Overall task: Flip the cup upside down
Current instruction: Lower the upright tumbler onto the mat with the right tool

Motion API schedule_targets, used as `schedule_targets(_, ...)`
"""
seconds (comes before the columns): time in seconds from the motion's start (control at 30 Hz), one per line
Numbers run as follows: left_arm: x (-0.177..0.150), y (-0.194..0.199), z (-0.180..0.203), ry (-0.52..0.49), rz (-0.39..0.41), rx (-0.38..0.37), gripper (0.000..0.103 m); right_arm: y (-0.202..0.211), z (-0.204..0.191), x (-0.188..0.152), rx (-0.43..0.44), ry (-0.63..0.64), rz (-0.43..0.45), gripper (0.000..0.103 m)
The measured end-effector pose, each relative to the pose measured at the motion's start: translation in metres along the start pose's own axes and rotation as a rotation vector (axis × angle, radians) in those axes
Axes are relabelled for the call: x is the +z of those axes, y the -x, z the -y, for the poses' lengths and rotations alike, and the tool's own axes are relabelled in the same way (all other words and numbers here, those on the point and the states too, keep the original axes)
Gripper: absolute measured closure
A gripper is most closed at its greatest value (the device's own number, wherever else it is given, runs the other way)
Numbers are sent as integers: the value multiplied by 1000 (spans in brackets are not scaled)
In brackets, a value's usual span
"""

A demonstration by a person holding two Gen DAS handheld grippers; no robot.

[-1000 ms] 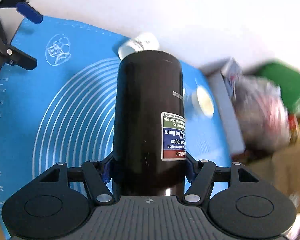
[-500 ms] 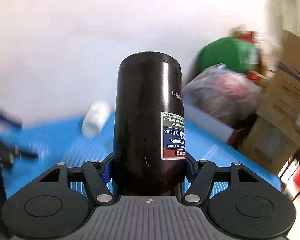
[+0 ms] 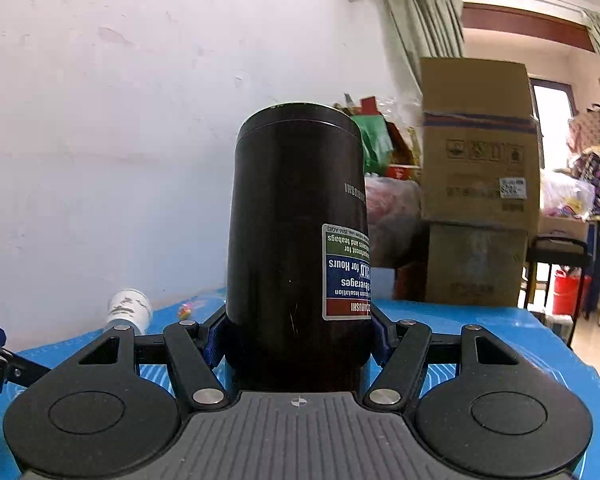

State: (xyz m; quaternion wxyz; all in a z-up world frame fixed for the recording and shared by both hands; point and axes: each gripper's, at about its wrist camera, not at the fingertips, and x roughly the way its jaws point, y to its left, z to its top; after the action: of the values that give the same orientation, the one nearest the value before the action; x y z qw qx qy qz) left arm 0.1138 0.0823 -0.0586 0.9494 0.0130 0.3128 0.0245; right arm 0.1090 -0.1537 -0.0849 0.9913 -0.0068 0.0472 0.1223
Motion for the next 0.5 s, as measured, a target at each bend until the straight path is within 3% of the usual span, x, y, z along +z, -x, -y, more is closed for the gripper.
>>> schedule_targets(0.03, 0, 0, 0, 2, 2, -1, 14, -16, 4, 3, -9, -1, -4, 39)
schedule_targets(0.2, 1, -2, 1, 10, 4, -1, 14, -12, 13, 1, -27, -55, -6, 39)
schedule_targets(0.5, 0, 4, -2, 27, 17, -8, 14, -19, 13, -2, -75, -71, -93, 39)
